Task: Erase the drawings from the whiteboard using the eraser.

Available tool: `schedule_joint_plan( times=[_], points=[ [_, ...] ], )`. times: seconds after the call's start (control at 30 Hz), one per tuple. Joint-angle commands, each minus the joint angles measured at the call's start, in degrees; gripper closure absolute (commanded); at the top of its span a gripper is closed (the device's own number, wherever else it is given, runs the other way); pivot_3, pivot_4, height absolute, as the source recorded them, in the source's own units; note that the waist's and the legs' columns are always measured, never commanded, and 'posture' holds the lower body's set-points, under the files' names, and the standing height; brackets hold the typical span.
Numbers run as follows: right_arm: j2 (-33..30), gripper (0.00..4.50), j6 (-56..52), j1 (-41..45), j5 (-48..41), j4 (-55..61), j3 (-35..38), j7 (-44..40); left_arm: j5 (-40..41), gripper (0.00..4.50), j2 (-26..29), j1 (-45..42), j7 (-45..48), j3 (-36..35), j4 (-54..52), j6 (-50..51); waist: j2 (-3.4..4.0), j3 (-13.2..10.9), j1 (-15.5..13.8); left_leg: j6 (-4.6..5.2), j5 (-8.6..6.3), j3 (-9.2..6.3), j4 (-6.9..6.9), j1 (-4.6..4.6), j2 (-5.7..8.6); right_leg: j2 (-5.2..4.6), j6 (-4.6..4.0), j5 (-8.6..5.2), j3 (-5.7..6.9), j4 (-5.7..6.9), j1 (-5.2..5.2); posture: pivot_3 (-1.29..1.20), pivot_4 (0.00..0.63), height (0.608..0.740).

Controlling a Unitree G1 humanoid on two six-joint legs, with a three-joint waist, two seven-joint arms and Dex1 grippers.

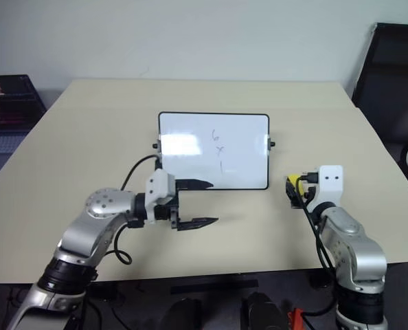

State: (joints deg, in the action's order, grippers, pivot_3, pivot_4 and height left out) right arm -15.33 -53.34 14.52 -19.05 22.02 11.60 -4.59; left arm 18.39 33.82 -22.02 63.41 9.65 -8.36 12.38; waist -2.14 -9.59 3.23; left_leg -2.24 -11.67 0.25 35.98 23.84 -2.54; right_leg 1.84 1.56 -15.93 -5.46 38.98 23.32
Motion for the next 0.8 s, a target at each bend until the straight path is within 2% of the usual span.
schedule_joint_plan(
  times=[0.03, 0.33, 0.8],
  points=[
    [-0.1, 0.05, 2.3, 2.9, 1.1, -2.8, -0.1, 0.1, -0.5, 0.00, 0.4, -0.2, 1.0, 0.4, -1.4, -1.6, 0.00, 0.0, 0.0, 0.00, 0.00, -0.02, 0.00, 0.00, 0.00, 0.00, 0.00, 0.00, -0.01, 0.00, 0.00, 0.00, 0.150, 0.740],
    [-0.4, 0.05, 7.2, 7.4, 3.5, -12.6, -1.8, -1.5, -1.0, 0.00, 0.4, -0.4, -0.2, -1.6, -0.8, -2.2, 0.01, 0.0, 0.0, 0.00, 0.00, -0.01, 0.00, 0.00, 0.00, 0.00, 0.00, 0.00, -0.01, 0.00, 0.00, 0.00, 0.150, 0.740],
    [-0.5, 0.05, 10.6, 8.3, 5.1, -19.4, -1.9, -2.5, -2.0, 0.00, 0.3, -3.2, -1.1, -2.1, 2.5, -3.2, 0.03, 0.0, 0.0, 0.00, 0.00, -0.01, 0.00, 0.00, -0.01, 0.00, 0.00, 0.00, 0.00, 0.01, 0.00, 0.00, 0.150, 0.740]
  ],
)
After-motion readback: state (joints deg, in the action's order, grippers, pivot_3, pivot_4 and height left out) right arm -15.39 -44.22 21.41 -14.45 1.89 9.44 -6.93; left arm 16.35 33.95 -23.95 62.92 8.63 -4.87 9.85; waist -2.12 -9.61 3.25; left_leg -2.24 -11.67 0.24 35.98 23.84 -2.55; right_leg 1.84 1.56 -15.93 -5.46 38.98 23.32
